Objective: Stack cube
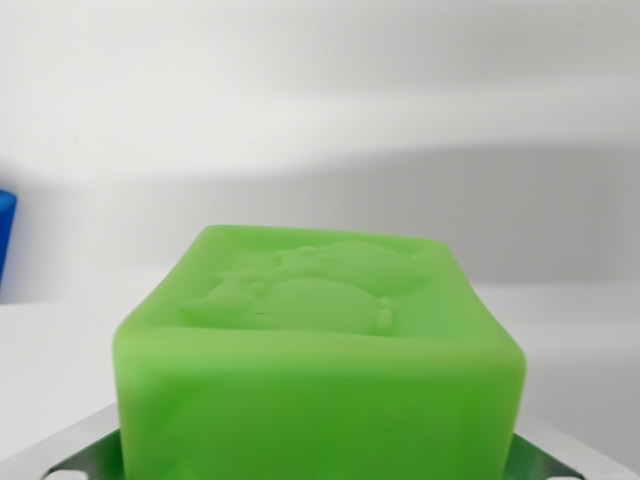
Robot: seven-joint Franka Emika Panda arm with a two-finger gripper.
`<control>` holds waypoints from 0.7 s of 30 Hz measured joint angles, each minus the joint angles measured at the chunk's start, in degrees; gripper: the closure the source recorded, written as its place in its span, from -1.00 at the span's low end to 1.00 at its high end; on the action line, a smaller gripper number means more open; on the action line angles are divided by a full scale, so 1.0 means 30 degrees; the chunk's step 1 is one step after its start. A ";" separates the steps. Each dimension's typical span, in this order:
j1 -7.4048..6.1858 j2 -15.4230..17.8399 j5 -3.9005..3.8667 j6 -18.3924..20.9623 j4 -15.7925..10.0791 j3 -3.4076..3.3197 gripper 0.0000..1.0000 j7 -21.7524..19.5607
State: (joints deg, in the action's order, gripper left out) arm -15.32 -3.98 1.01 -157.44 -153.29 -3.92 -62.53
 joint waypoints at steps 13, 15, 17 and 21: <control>-0.0915 -0.0140 -0.0035 0.0340 0.0503 0.0244 1.00 -0.2256; -0.1014 -0.0169 -0.0038 0.0381 0.0576 0.0267 1.00 -0.2509; -0.1157 -0.0205 -0.0043 0.0432 0.0659 0.0296 1.00 -0.2844; -0.1406 -0.0255 -0.0048 0.0532 0.0809 0.0345 1.00 -0.3437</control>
State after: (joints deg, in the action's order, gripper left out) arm -19.53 -4.75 0.86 -155.84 -150.86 -2.89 -72.84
